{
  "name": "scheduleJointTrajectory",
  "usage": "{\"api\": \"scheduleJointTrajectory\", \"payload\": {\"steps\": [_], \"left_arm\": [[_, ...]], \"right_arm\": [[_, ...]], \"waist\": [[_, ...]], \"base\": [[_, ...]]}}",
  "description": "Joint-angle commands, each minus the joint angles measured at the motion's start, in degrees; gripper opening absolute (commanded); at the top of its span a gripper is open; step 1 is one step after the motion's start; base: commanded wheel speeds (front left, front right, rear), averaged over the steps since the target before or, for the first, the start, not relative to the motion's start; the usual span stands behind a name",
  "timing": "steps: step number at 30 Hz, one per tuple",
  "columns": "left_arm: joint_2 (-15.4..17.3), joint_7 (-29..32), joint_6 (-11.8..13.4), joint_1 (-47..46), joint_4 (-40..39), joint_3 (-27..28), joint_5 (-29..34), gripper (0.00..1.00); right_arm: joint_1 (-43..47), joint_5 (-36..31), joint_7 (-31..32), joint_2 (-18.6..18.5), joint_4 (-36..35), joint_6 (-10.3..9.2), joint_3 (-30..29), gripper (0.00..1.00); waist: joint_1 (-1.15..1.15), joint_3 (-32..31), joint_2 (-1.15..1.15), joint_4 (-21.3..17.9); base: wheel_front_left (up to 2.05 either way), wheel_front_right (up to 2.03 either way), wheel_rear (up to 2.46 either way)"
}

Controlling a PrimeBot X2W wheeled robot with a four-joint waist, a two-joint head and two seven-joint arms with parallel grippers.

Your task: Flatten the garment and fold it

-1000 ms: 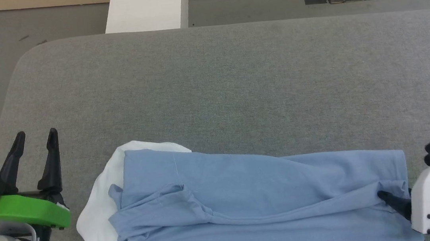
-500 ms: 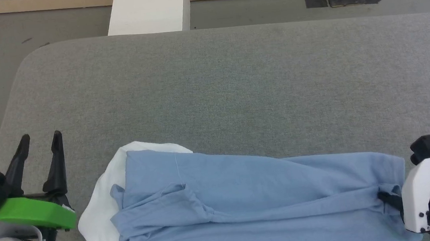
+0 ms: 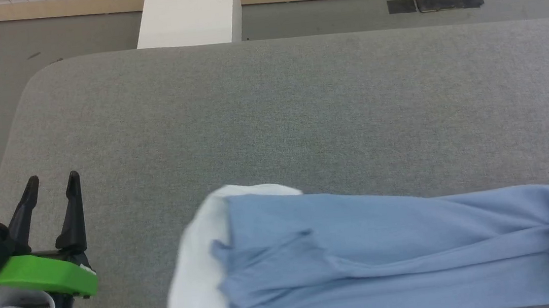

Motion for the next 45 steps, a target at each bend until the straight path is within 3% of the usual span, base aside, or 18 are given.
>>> {"api": "scheduleJointTrajectory", "payload": {"steps": [1,7,14,23,30,37,45], "left_arm": [[-0.09,-0.26,-0.34,0.44,0.21,0.02,0.51,1.00],[-0.10,-0.26,-0.09,0.59,0.49,-0.05,0.58,1.00],[-0.16,-0.08,0.34,1.38,0.73,-0.17,0.48,1.00],[-0.29,0.34,1.95,3.76,0.01,-0.05,0.21,1.00],[-0.61,0.58,3.22,5.36,-1.50,0.11,-0.12,1.00],[-0.36,0.69,3.64,5.94,-3.02,0.38,-0.47,1.00],[-0.03,0.59,3.46,5.56,-3.73,0.76,-0.94,1.00]], "right_arm": [[0.24,-2.02,0.50,-0.77,0.06,-0.12,-2.72,0.00],[-0.03,-8.62,3.10,0.18,-2.40,-0.12,-9.58,0.00],[0.19,-12.13,8.45,1.17,-6.60,-0.12,-9.07,0.00],[1.16,-11.54,23.50,-2.86,-19.09,-0.12,0.06,0.00],[-0.23,-6.92,33.49,-2.50,-29.95,-0.12,8.91,0.00],[-4.24,-3.76,32.67,0.46,-30.80,-0.12,19.78,0.00],[-10.35,-0.92,23.92,6.97,-21.26,-0.12,31.62,0.00]], "waist": [[0.00,-0.16,0.22,-0.06],[0.00,-0.61,0.22,-0.36],[0.00,-1.89,0.22,-1.09],[0.00,-4.84,0.22,-2.69],[0.00,-6.03,0.22,-3.44],[0.00,-5.39,0.22,-2.75],[0.00,-3.46,0.22,-0.46]], "base": [[0.00,0.00,0.00],[0.00,0.00,0.00],[0.00,0.00,0.00],[0.00,0.00,0.00],[0.00,0.00,0.00],[0.00,0.00,0.00],[0.00,0.00,0.00]]}}
